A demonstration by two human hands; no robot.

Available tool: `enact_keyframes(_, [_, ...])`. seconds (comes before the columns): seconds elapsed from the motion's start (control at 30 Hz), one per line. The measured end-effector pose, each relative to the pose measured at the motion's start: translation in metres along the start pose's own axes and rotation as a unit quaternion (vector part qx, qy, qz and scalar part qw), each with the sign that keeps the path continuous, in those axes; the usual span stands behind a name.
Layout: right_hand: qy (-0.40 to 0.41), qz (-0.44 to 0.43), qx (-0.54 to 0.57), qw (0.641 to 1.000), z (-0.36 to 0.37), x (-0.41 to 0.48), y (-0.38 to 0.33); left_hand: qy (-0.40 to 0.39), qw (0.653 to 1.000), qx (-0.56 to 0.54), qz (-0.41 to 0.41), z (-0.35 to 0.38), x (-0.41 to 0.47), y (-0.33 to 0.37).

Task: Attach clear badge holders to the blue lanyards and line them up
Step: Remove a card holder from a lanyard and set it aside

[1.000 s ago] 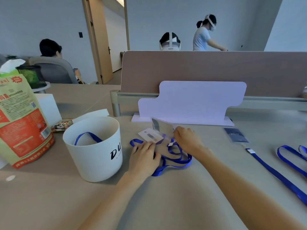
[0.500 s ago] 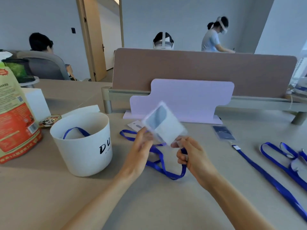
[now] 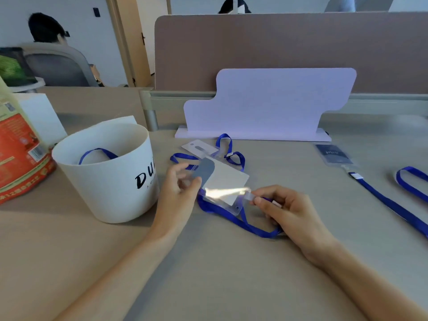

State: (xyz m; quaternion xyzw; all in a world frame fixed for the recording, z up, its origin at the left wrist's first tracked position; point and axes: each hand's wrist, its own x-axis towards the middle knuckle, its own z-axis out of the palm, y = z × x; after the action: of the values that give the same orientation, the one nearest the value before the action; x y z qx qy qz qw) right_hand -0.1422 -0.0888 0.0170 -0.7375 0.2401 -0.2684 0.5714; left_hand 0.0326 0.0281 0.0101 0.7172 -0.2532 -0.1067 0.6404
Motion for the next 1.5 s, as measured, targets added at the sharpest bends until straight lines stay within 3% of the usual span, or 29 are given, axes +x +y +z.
enact_keyframes(0.07, [0.000,-0.003,0.005,1.000,-0.001,0.001,0.001,-0.009,0.992,0.111,0.055,0.001,0.000,-0.007])
enact_keyframes(0.13, [-0.003,-0.009,0.008,1.000,-0.001,0.002,0.002,-0.015,0.970,0.171,0.174,0.003,-0.006,-0.005])
enact_keyframes(0.23, [-0.015,-0.014,0.020,1.000,0.001,0.000,0.001,-0.091,0.921,0.197,0.323,0.008,-0.018,0.004])
enact_keyframes(0.37, [-0.034,-0.026,0.034,0.999,0.003,-0.003,0.001,-0.151,0.866,0.225,0.420,0.013,-0.026,0.005])
enact_keyframes(0.67, [-0.026,-0.039,0.044,0.998,0.002,-0.002,-0.003,-0.132,0.854,0.234,0.446,0.005,-0.019,0.006])
enact_keyframes(0.83, [0.007,-0.124,-0.133,0.983,0.004,-0.007,-0.001,-0.119,0.838,0.265,0.462,0.005,-0.019,0.001])
enact_keyframes(0.93, [0.022,-0.241,-0.278,0.929,0.005,-0.008,0.001,-0.117,0.808,0.301,0.492,0.005,-0.020,0.001])
enact_keyframes(1.0, [0.056,-0.260,-0.301,0.916,0.004,-0.007,0.003,-0.116,0.809,0.313,0.484,0.004,-0.019,0.001])
enact_keyframes(1.17, [0.109,-0.198,-0.234,0.946,0.001,-0.010,-0.005,0.002,0.868,0.251,0.427,-0.006,-0.013,0.008])
enact_keyframes(1.33, [0.066,-0.156,-0.209,0.963,0.005,-0.013,-0.011,0.053,0.809,0.355,0.465,-0.011,-0.015,0.025])
enact_keyframes(1.5, [-0.049,-0.016,-0.176,0.983,0.004,-0.011,-0.005,-0.022,0.820,0.460,0.339,-0.011,-0.012,0.013])
